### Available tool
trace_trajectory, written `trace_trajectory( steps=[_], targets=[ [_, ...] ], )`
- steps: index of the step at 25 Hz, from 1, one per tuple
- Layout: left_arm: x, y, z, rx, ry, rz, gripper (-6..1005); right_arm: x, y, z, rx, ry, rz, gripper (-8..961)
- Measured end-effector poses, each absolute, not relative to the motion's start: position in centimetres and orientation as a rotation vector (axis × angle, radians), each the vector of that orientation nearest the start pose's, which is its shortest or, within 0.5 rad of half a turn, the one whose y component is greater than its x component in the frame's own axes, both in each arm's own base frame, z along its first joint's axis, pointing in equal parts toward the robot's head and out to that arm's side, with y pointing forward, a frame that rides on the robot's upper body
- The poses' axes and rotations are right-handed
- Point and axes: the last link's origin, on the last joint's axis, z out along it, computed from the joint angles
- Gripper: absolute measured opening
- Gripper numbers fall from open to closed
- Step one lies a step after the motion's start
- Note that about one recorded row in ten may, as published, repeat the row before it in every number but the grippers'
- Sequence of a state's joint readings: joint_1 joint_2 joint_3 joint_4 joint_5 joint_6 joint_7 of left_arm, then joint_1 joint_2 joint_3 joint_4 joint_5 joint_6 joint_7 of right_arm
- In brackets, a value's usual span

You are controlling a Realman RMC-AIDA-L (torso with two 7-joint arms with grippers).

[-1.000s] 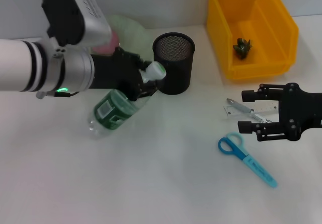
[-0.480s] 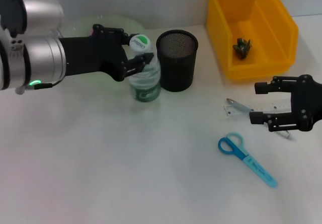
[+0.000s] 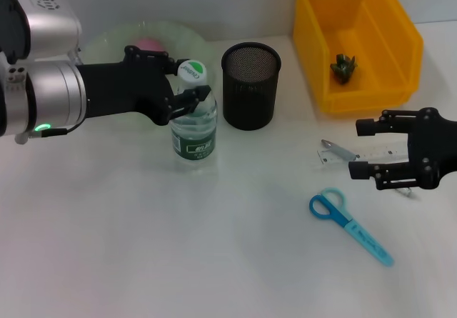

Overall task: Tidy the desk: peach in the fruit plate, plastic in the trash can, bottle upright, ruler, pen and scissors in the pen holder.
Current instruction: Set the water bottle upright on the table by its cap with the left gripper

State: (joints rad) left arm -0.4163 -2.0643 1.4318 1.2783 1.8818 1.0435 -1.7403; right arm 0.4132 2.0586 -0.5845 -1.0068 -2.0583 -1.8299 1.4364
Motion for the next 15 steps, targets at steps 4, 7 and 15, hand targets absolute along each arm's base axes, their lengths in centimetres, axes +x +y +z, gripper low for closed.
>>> trace_trajectory(
  steps=[4, 7, 15],
  targets=[
    [-16.0, 36.6, -0.7, -2.640, -0.190, -0.345, 486, 27.2, 29.7, 7.2, -2.746, 0.455, 0.602, 780],
    [-16.5, 36.5, -0.4, -2.630, -0.210, -0.346, 495, 27.2, 29.7, 7.2, -2.747, 0.458, 0.603, 780],
    [-17.3, 36.7, 0.2, -2.612, -0.251, -0.341, 519, 27.3, 29.8, 7.0, -2.750, 0.468, 0.595, 779]
  ],
)
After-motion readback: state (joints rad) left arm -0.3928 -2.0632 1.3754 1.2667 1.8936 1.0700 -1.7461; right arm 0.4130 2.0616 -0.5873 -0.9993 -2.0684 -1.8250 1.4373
